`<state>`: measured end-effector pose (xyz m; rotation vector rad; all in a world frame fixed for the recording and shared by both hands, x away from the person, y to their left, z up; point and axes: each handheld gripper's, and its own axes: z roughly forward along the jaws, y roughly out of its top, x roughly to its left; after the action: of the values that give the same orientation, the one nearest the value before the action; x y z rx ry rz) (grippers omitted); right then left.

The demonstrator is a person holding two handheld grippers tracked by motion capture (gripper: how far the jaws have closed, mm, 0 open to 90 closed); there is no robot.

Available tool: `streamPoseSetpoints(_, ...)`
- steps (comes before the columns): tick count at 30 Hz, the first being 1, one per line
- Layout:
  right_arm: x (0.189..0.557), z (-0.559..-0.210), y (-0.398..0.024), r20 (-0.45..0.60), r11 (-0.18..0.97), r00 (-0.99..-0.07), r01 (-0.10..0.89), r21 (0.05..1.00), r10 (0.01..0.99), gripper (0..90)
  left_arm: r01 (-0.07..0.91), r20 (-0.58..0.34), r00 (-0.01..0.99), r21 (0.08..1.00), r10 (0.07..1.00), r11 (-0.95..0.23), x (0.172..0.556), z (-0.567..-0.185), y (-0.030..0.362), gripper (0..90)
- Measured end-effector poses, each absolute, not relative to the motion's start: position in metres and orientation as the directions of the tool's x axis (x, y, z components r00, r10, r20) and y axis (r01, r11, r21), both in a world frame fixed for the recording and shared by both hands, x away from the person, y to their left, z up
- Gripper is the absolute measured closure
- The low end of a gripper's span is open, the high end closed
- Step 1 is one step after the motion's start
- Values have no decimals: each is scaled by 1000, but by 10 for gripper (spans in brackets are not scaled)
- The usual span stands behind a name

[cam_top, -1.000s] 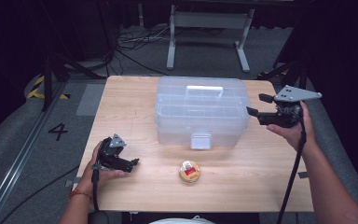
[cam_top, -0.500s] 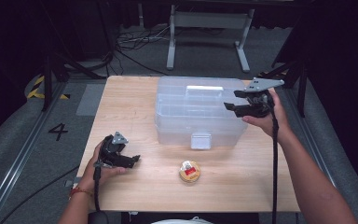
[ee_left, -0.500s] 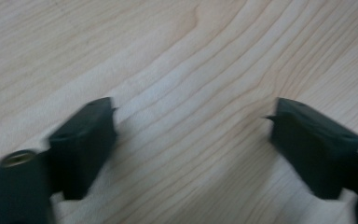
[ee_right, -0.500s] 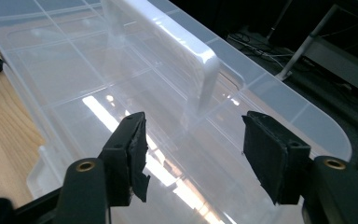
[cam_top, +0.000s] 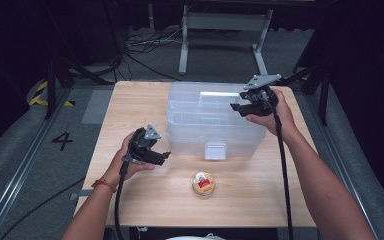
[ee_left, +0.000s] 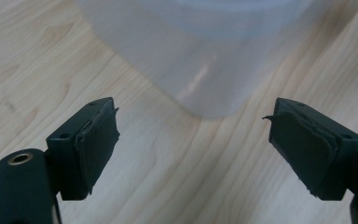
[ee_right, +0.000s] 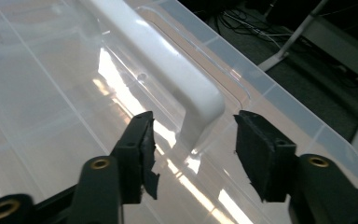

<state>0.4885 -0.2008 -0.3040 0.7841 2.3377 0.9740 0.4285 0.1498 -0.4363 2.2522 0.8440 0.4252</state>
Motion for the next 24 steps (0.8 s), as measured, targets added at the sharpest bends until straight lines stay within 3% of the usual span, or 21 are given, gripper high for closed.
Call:
streamPoseSetpoints(7,497,-306,-189,-204,599,-741,315,736,640,597,426,0,775,739,632,-522,445,-443,135,152)
streamPoseSetpoints(15,495,-305,-183,-232,602,-707,329,728,668,653,435,3,775,723,631,-537,447,-444,131,127)
streamPoseSetpoints(19,492,-307,-186,-216,581,-713,316,750,667,731,441,14,770,710,637,-549,444,-439,133,149)
streamPoseSetpoints(24,487,-306,-185,-257,615,-719,289,734,645,740,436,27,767,711,641,-552,438,-433,133,150)
